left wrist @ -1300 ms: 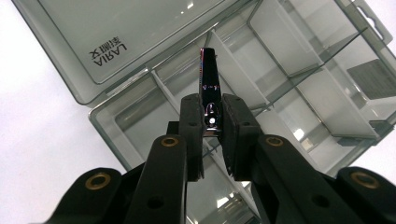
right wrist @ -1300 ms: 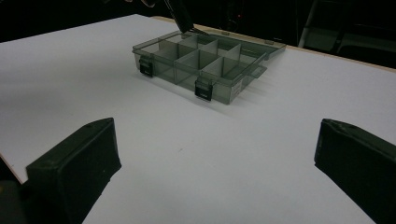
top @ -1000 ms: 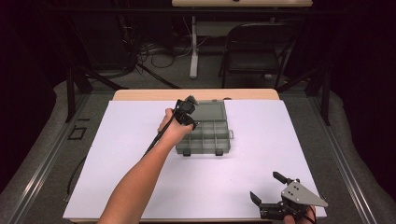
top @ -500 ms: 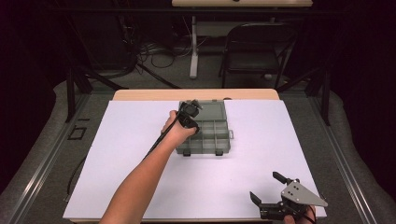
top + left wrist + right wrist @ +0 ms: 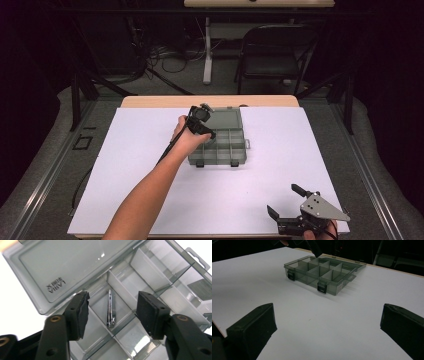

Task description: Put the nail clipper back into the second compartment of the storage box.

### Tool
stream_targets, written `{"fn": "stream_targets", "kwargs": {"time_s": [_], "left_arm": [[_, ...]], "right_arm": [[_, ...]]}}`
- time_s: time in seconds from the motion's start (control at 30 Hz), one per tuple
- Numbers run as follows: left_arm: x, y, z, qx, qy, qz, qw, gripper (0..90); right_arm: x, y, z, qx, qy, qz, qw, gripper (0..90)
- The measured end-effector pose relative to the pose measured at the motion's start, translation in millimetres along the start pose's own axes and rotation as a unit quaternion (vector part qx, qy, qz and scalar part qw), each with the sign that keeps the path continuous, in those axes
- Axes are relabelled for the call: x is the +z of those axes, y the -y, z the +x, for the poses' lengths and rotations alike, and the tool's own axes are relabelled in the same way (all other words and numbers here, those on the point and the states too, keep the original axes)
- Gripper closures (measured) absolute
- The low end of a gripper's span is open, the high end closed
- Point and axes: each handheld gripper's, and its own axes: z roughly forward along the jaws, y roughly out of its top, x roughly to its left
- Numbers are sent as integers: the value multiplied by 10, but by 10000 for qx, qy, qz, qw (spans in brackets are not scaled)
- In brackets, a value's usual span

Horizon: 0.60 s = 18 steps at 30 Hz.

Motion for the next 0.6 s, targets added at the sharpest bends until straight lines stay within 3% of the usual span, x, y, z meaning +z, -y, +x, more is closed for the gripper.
{"fn": "stream_targets", "kwargs": {"time_s": [0.07,0.13,0.27,0.33,0.4,0.6], "left_arm": [[-30,12,6,17,-31,18,10000,415],[-57,32,31,94,182,-84,9998,467],[-156,59,61,138,11,-95,9999,462],[-208,82,81,119,-30,-221,9997,455],[-252,116,110,35,72,-320,9995,441],[-363,236,193,-101,238,-382,9989,356]], "right_arm": [[-2,-1,2,-18,8,-1,10000,0],[-5,-2,5,16,3,3,10000,0],[-2,-2,-3,-2,12,0,10000,0],[1,1,-5,-4,18,12,10000,0],[2,1,-8,-18,16,19,10000,0],[0,1,-9,-2,33,11,10000,0]]}}
